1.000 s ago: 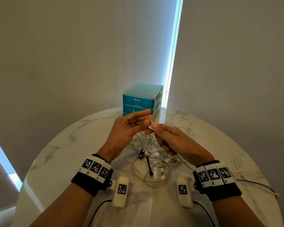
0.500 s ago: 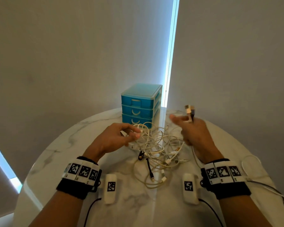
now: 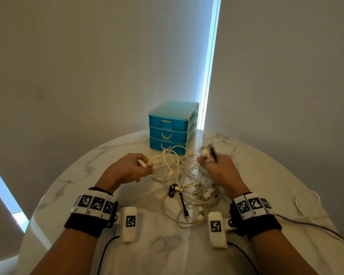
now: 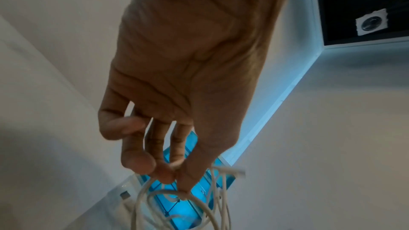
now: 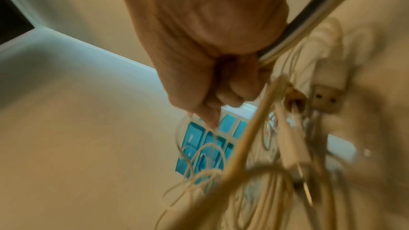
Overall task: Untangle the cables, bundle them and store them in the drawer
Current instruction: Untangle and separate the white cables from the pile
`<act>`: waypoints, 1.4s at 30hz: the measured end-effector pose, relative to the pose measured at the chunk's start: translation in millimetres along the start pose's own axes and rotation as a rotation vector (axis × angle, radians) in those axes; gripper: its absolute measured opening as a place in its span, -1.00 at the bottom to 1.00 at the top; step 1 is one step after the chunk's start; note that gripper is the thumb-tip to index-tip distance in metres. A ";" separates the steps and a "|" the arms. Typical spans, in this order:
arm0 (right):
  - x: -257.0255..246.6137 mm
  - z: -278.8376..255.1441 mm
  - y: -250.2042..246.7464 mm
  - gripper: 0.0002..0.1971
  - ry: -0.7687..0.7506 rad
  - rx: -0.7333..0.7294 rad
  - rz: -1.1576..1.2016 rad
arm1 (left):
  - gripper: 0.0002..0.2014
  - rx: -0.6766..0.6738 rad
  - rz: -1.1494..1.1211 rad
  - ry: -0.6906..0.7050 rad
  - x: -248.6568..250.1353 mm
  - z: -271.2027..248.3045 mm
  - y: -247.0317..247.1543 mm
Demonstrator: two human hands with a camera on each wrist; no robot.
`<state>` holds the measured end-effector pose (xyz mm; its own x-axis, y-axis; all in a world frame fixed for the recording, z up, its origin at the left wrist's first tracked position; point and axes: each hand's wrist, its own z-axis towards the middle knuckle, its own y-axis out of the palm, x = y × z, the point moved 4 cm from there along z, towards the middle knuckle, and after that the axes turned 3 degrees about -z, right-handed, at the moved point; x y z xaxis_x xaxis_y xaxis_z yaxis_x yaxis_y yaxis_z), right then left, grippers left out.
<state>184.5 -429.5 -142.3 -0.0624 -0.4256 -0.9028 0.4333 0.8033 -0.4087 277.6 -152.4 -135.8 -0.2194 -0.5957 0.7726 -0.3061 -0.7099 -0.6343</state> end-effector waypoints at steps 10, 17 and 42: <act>-1.0 5.3 -81.7 -0.87 0.070 0.496 0.642 | -0.86 0.408 -0.460 0.073 1.2 -11.5 -30.8; -0.5 3.3 -104.6 -0.90 0.051 0.527 0.791 | -0.75 0.542 -0.788 0.152 -8.7 -10.7 -50.7; -56.4 -30.3 -36.0 -0.92 -0.109 0.107 0.249 | -0.24 0.057 0.026 0.423 99.7 -64.9 -1.0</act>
<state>145.2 -421.8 -80.8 0.1527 -0.2676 -0.9514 0.5160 0.8426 -0.1542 195.9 -186.6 -56.4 -0.5906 -0.4154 0.6918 -0.2467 -0.7233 -0.6450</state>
